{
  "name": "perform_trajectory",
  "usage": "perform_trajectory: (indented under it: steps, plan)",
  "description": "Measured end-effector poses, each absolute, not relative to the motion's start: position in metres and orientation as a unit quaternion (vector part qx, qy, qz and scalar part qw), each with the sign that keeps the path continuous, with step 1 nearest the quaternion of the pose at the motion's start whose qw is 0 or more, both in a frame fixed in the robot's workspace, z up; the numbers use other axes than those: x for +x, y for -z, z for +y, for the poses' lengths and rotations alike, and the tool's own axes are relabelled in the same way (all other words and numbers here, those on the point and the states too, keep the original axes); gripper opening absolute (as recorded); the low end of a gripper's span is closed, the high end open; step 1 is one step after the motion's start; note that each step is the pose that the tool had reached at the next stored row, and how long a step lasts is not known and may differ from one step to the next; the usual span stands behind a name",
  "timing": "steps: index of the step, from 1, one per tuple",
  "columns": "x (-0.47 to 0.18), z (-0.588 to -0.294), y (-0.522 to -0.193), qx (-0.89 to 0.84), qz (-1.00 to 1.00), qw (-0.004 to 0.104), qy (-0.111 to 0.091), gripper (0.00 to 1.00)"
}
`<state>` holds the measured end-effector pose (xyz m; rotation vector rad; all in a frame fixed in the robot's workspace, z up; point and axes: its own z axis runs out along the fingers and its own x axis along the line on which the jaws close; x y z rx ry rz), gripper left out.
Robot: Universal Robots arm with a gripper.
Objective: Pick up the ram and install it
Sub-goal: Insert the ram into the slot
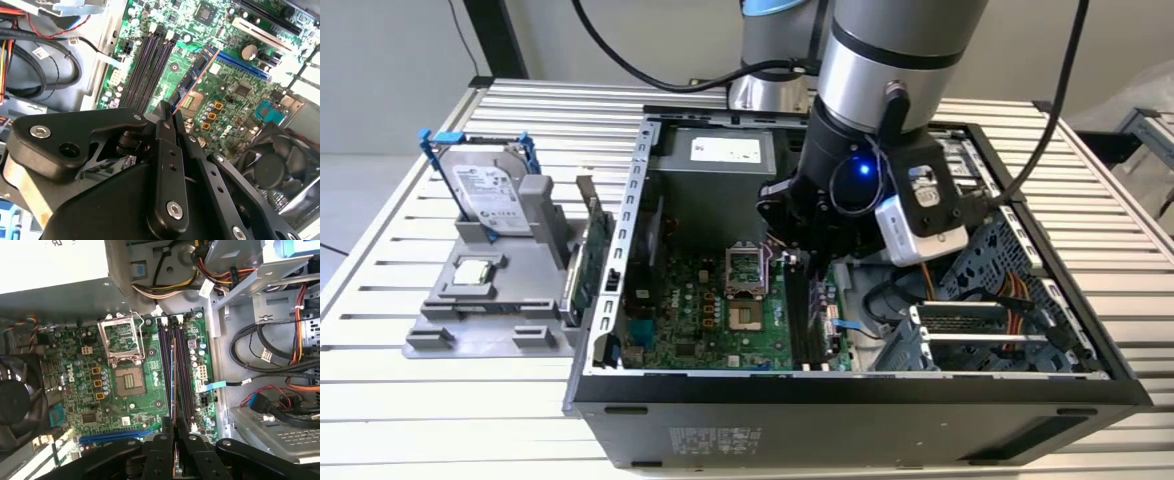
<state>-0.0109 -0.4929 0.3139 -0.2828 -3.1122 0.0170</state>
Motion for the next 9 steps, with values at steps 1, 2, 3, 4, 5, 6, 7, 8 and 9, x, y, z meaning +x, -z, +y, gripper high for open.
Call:
perform_trajectory:
  steps: [1,2,3,4,5,6,7,8,9]
  plan:
    - [-0.0109,-0.4929,-0.3136,-0.093,-0.996,0.008,-0.005,0.00]
    - [-0.0109,-0.4929,-0.3134,-0.095,-0.995,0.008,-0.006,0.00]
    - [-0.0109,-0.4929,-0.3133,-0.095,-0.995,0.008,-0.006,0.00]
    - [-0.0109,-0.4928,-0.3128,-0.095,-0.995,0.008,-0.005,0.00]
    - [-0.0109,-0.4928,-0.3124,-0.094,-0.995,0.008,-0.005,0.00]
    - [-0.0107,-0.4929,-0.3124,-0.093,-0.996,0.008,-0.006,0.00]
    - [-0.0103,-0.4929,-0.3122,-0.091,-0.996,0.008,-0.006,0.00]
    - [-0.0101,-0.4929,-0.3115,-0.091,-0.996,0.008,-0.005,0.00]
    - [-0.0096,-0.4929,-0.3108,-0.090,-0.996,0.008,-0.005,0.00]
